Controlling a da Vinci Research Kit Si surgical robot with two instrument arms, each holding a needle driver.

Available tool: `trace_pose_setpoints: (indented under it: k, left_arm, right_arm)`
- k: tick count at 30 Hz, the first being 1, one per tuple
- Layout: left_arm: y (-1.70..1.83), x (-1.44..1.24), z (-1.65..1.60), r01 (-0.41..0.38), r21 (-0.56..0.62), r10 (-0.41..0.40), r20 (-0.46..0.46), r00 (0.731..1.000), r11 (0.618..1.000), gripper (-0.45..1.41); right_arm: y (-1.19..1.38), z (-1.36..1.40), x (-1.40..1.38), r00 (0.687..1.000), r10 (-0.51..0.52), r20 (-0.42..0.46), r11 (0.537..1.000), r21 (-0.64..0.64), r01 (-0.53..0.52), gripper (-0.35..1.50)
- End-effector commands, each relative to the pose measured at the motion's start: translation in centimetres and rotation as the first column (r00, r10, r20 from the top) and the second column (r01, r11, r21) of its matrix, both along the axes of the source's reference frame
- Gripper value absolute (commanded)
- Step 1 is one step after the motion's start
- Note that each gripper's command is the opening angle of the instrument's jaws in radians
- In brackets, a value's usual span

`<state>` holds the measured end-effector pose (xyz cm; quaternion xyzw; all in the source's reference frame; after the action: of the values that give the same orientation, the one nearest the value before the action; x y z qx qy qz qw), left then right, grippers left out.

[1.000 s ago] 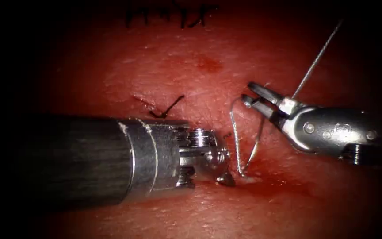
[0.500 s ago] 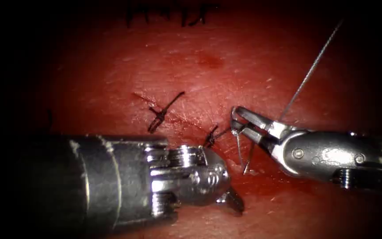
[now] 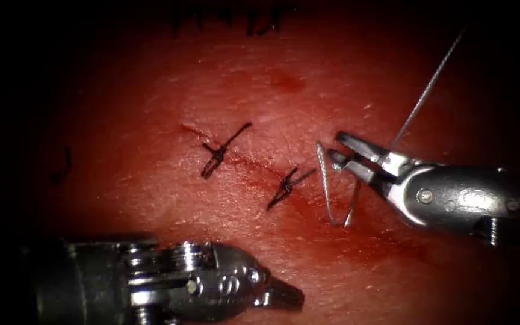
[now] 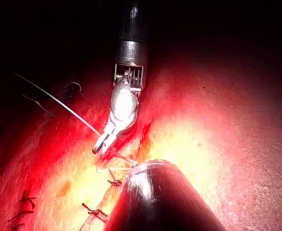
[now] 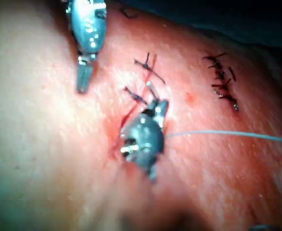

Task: Wound Closure
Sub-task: Right gripper pushes needle through the skin beneath the incision

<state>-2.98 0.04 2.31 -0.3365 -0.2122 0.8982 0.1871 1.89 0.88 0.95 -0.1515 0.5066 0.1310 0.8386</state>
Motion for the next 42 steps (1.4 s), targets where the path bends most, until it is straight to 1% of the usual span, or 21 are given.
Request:
trace_pose_setpoints:
  k: [1, 6, 9, 11, 16, 23, 27, 31, 36, 42]
  left_arm:
    - [0.01, -0.06, 0.05, 0.006, -0.007, -0.006, 0.004, 1.0, 1.0, -0.43]
    - [0.08, -0.06, 0.07, 0.048, -0.031, -0.047, 0.017, 0.999, 0.998, -0.45]
    - [0.05, -0.08, 0.12, 0.062, -0.041, -0.061, 0.01, 0.998, 0.997, -0.45]
    - [-0.04, -0.1, 0.17, 0.053, -0.03, -0.052, 0.017, 0.998, 0.998, -0.45]
    - [-0.23, -0.1, 0.27, 0.033, -0.016, -0.032, 0.034, 0.999, 0.999, -0.43]
    - [-0.25, 0.03, 0.13, 0.026, -0.009, -0.026, 0.04, 0.999, 1.0, -0.42]
    - [-0.31, 0.03, 0.06, 0.025, -0.011, -0.025, 0.04, 0.999, 1.0, -0.43]
    - [-0.35, -0.03, 0.06, 0.028, -0.017, -0.028, 0.036, 0.999, 0.999, -0.45]
    - [-0.41, -0.11, 0.17, 0.029, -0.023, -0.028, 0.034, 0.999, 0.999, -0.45]
    - [-0.43, -0.1, 0.28, 0.022, -0.026, -0.021, 0.037, 0.999, 0.999, -0.45]
  right_arm:
    - [-0.03, 0.07, 0.05, 1.0, 0.005, -0.006, 1.0, 0.013, -0.005, -0.35]
    - [-0.01, 0.08, 0.04, 0.999, 0.032, -0.026, 0.998, 0.049, -0.031, -0.35]
    - [0.0, 0.08, 0.02, 0.998, 0.051, -0.048, 0.996, 0.075, -0.047, -0.35]
    - [0.02, 0.08, 0.0, 0.995, 0.072, -0.071, 0.992, 0.107, -0.064, -0.35]
    - [0.04, 0.09, -0.02, 0.992, 0.073, -0.107, 0.986, 0.156, -0.056, -0.35]
    - [0.01, 0.1, 0.0, 0.987, 0.082, -0.136, 0.978, 0.202, -0.053, -0.35]
    - [-0.01, 0.09, 0.01, 0.984, 0.099, -0.149, 0.969, 0.238, -0.061, -0.35]
    - [-0.01, 0.09, 0.01, 0.977, 0.133, -0.167, 0.949, 0.305, -0.077, -0.35]
    - [0.0, 0.09, 0.01, 0.966, 0.209, -0.155, 0.914, 0.382, -0.136, -0.35]
    - [0.03, 0.09, -0.01, 0.954, 0.256, -0.157, 0.886, 0.433, -0.167, -0.35]
